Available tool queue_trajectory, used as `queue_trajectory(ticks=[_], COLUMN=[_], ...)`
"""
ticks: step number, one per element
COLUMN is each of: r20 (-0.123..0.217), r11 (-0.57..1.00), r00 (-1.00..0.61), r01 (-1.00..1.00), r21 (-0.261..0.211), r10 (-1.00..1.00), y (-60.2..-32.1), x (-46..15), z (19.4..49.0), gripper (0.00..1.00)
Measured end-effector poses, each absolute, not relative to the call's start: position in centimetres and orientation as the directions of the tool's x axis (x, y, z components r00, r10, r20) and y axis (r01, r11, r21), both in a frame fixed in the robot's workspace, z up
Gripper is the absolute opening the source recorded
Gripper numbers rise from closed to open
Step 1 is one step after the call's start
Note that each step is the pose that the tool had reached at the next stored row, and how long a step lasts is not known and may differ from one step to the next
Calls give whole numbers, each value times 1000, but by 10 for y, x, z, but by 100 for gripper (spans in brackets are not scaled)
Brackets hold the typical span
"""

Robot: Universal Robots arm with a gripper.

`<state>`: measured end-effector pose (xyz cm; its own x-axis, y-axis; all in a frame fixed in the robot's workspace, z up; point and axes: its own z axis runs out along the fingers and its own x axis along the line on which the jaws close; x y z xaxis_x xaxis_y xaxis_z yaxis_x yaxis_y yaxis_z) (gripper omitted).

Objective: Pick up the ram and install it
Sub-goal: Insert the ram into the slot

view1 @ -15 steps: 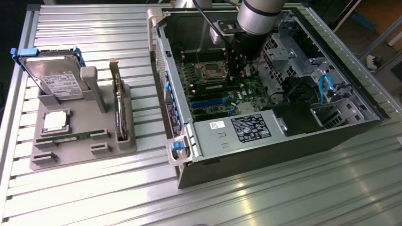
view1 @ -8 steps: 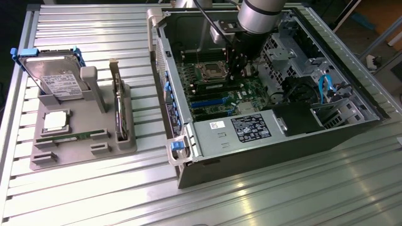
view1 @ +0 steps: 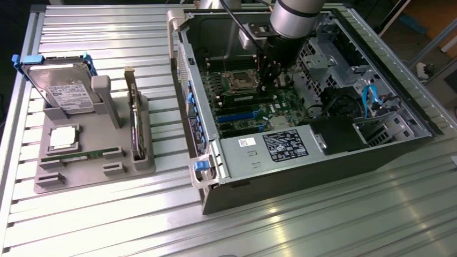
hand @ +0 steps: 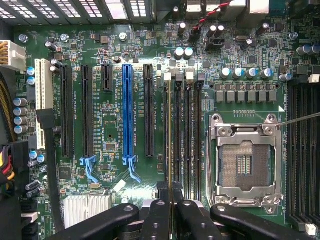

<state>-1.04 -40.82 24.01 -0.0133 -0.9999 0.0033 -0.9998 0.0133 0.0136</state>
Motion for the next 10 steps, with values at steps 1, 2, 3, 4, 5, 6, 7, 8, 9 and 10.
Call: queue_trajectory(ticks=[1,2,3,4,5,6,7,8,9,10], r20=[3,3,4,3,3,3,3,4,4,3], r11=[13,13,13,13,13,13,13,13,13,13], r00=[-13,-13,-13,-13,-13,-13,-13,-13,-13,-13], r01=[-1000,-1000,-1000,-1000,-1000,-1000,-1000,-1000,-1000,-1000], r21=[13,13,13,13,13,13,13,13,13,13], r10=[-1000,-1000,-1000,-1000,-1000,-1000,-1000,-1000,-1000,-1000], y=[-408,-408,-408,-408,-408,-408,-408,-408,-408,-408], x=[-11,-11,-11,-11,-11,-11,-11,-11,-11,-11], z=[240,240,240,240,241,241,241,241,240,240], gripper=[12,12,12,12,12,12,12,12,12,12])
